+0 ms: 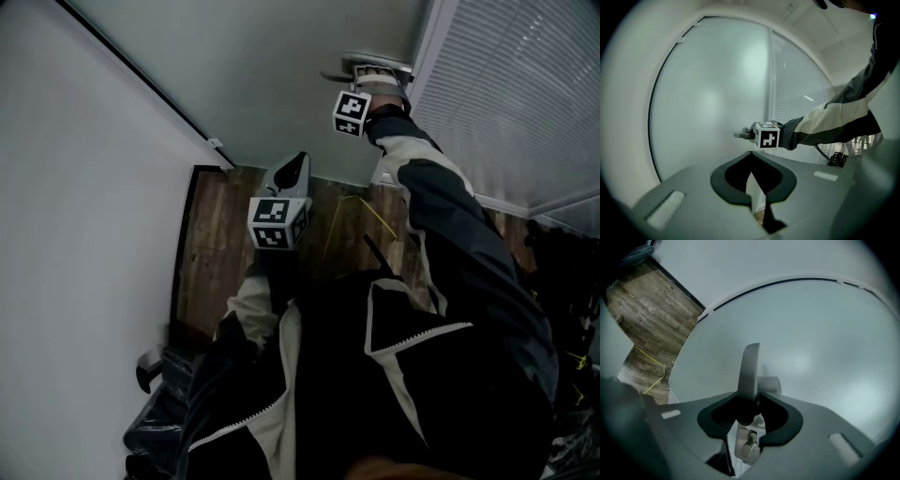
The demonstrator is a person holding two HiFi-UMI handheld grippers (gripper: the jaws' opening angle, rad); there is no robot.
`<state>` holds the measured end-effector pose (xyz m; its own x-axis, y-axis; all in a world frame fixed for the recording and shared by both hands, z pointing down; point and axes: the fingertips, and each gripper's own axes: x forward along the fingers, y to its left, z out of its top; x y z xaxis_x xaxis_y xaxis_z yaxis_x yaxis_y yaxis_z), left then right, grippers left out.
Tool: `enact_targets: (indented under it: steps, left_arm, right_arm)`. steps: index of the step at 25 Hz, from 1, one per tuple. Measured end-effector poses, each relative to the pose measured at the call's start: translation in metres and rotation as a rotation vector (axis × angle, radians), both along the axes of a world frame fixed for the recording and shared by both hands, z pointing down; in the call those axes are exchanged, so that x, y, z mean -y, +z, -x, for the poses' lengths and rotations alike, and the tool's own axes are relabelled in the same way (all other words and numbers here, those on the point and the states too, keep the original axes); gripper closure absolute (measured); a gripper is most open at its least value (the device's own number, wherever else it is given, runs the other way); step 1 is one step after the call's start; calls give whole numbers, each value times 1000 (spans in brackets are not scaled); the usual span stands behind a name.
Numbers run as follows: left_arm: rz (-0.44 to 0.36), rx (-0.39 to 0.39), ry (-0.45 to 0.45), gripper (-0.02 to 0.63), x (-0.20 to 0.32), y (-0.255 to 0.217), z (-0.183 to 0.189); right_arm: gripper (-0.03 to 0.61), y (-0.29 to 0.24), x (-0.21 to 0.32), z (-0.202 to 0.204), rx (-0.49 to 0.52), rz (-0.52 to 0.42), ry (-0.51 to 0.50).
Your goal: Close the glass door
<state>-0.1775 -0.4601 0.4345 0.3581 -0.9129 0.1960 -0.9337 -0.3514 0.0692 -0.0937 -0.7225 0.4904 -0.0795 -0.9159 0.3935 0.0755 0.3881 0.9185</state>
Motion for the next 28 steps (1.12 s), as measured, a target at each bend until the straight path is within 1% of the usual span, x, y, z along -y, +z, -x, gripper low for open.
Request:
enact_targets:
  steps: [6,10,15,20,25,26,27,28]
  left_arm:
    - [40,8,-63,607,-1,17,16]
    - [37,18,-91,607,1,15,24]
    - [61,25,-112,607,-3,22,30]
    - [67,35,-128,607,-6,24,35]
    - [60,43,-128,607,-9,22,37]
    - [60,42,-126,607,-10,22,38]
    - [58,42,-125,607,-10,23,39]
    - [58,41,-127,607,-10,23,40]
  right_arm:
    - [456,0,27,1,24,14,2]
    - [454,1,40,-1,18,18,3]
    - [454,2,49,-1,13,20,-2]
    - [459,3,51,-1,13,5,-10]
    - [454,2,50,1,9,18,-14]
    - [449,3,49,1,17,31,-14]
    - [429,5,47,2,36,51,-13]
    - [393,6,44,2,62,72,-13]
